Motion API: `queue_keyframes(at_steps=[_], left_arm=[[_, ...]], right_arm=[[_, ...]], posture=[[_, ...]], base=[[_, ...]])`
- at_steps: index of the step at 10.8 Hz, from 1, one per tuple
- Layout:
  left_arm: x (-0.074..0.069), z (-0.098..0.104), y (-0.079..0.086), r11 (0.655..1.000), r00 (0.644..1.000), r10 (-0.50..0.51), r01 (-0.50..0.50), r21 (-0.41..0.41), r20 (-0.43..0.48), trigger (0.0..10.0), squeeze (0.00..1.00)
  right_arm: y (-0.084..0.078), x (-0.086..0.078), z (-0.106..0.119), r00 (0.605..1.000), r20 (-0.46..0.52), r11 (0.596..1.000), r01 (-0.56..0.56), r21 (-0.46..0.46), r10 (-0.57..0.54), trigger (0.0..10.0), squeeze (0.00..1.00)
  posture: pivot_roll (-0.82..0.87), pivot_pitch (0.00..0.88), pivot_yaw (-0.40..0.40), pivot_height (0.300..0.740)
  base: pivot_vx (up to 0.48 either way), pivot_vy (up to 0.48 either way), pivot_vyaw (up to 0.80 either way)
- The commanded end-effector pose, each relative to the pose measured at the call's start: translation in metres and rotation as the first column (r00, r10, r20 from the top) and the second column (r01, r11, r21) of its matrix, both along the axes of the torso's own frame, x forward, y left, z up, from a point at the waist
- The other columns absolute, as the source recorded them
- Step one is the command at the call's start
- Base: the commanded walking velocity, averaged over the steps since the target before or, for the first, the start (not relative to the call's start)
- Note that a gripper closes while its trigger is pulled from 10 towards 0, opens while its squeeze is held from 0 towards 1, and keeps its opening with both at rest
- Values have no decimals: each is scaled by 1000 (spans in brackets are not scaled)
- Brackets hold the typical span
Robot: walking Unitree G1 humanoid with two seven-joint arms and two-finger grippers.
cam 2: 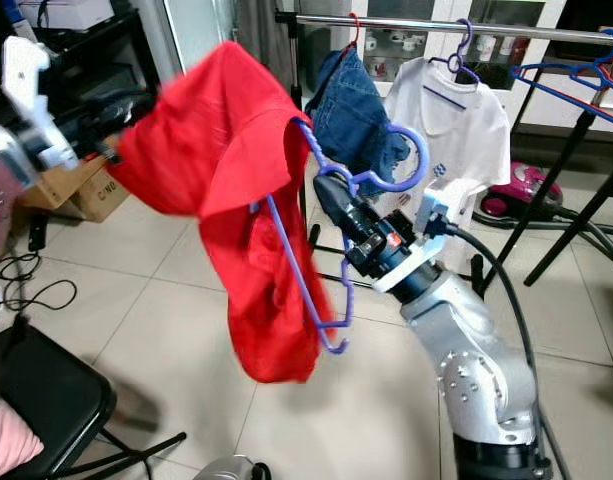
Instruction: Hang hanger
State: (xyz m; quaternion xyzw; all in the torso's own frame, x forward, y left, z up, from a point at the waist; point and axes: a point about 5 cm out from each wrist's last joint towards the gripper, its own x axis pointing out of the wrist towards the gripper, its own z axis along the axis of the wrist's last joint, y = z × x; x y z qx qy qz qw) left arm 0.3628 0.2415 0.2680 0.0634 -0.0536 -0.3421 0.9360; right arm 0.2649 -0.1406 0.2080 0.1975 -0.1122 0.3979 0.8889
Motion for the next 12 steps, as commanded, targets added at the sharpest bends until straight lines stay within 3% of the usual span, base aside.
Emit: queue_keyframes(at_steps=[1, 2, 4, 5, 7, 8, 9, 10, 11, 12], left_arm=[[-7, 5, 6, 999, 999, -33, 33, 11, -1, 10000, 1000], [-18, 6, 19, 997, 997, -73, 73, 17, -28, 10000, 1000], [-30, 22, 24, 987, 987, -162, 162, 1, -7, 10000, 1000], [-30, 30, 13, 976, 976, -218, 218, -4, 16, 10000, 1000], [-29, 41, -27, 917, 918, -396, 394, 61, 23, 10000, 1000], [-30, 44, -37, 889, 892, -453, 450, 88, 10, 10000, 1000], [-31, 44, -53, 821, 829, -558, 558, 123, -39, 10000, 1000], [-31, 40, -62, 773, 784, -613, 620, 132, -95, 10000, 1000], [-31, 35, -66, 745, 760, -637, 649, 151, -127, 10000, 925], [-32, 29, -69, 708, 725, -667, 688, 156, -171, 10000, 0]], right_arm=[[-4, 3, 9, 999, 36, 1000, 12, -27, -11, 10000, 0], [-10, 6, 11, 999, 51, 997, 22, -80, -18, 10000, 0], [-17, 8, 15, 995, 93, 971, -11, -240, 35, 10000, 0], [-17, 8, 16, 991, 103, 947, -47, -318, 84, 10000, 0], [-17, 8, 23, 974, 118, 864, -112, -490, 194, 10000, 0], [-18, 8, 26, 969, 119, 841, -125, -526, 219, 10000, 0], [-18, 6, 32, 953, 120, 788, -156, -595, 279, 10000, 0], [-16, 4, 34, 940, 117, 756, -179, -629, 320, 10000, 0], [-13, 2, 36, 932, 115, 744, -196, -638, 344, 10000, 0], [-11, 1, 38, 924, 113, 734, -211, -645, 366, 10000, 0]], posture=[[189, 0, 80, 740], [191, 0, 74, 740], [200, 0, 59, 740], [203, 0, 53, 740], [189, 0, 53, 740], [189, 0, 53, 740], [189, 0, 49, 740], [188, 0, 51, 740], [183, 0, 53, 740], [180, 0, 58, 740]], base=[[0, 0, 0], [0, 0, 0], [0, 0, 0], [0, 0, 0], [0, 0, 0], [0, 0, 0], [0, 0, 0], [0, 0, 0], [0, 0, 0], [0, 0, 0]])
